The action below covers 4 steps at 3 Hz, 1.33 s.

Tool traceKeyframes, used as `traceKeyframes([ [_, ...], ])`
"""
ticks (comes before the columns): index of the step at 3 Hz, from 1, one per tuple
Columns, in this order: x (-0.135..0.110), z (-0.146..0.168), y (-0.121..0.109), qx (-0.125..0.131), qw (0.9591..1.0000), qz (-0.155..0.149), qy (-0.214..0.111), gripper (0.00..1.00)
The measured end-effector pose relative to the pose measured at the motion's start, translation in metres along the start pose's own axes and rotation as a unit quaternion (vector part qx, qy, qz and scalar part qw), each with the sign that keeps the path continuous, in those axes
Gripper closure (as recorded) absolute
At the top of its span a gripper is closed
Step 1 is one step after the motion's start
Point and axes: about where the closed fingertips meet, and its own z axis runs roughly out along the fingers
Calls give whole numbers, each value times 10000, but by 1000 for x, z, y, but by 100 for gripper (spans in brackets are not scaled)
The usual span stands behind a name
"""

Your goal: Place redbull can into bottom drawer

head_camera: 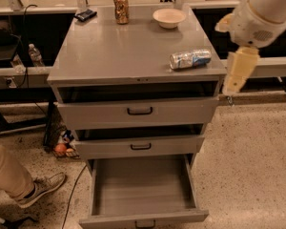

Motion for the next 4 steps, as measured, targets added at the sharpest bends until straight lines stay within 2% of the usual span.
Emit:
traceKeyframes([
  [1, -17, 39, -60, 341, 9988, -350, -73, 0],
  [2, -37, 94, -117, 373, 9967, -714, 13, 0],
  [3, -45, 129, -140, 241, 9954, -912, 190, 0],
  [4, -43, 162, -149, -26, 9948, -940, 392, 0],
])
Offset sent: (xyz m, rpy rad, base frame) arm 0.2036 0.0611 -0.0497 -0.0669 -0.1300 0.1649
